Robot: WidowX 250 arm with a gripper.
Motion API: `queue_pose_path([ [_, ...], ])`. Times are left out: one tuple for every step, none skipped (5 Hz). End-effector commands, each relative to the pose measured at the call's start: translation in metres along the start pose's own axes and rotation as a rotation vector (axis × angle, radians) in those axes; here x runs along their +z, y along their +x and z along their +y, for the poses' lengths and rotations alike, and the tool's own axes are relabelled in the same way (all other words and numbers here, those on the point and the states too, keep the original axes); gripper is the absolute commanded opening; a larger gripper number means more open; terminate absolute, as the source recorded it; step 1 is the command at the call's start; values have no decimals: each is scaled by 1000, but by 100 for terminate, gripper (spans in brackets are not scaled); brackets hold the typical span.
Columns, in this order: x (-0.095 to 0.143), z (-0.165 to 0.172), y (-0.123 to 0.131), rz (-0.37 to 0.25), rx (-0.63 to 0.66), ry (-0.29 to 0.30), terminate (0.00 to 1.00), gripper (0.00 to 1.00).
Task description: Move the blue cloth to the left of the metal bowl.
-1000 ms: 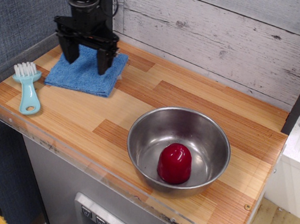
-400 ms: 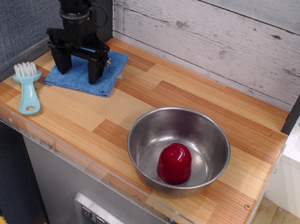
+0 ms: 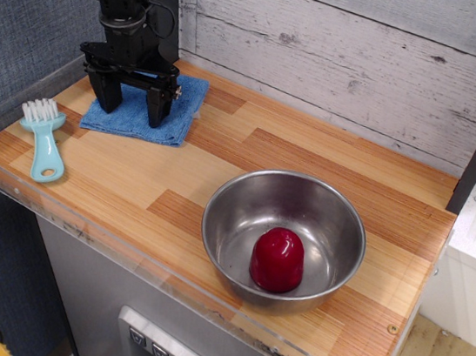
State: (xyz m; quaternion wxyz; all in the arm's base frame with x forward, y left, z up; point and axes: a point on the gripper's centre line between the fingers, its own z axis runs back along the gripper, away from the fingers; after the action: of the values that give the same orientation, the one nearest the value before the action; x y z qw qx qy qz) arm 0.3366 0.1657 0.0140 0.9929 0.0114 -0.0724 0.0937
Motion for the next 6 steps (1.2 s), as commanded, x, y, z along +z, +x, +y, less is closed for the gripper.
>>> queue_pose_path([
  [16,-12,-9,-21,-67,8,0,100],
  [17,-24,-12,-19,-98,-6,0,100],
  [20,-38,-14,-19,-136,-17,0,100],
  [19,-52,-21,-16,-177,-28,0,100],
  [20,-68,-31,-5,-226,-39,0,100],
  [20,-85,-40,-9,-270,-58,0,100],
])
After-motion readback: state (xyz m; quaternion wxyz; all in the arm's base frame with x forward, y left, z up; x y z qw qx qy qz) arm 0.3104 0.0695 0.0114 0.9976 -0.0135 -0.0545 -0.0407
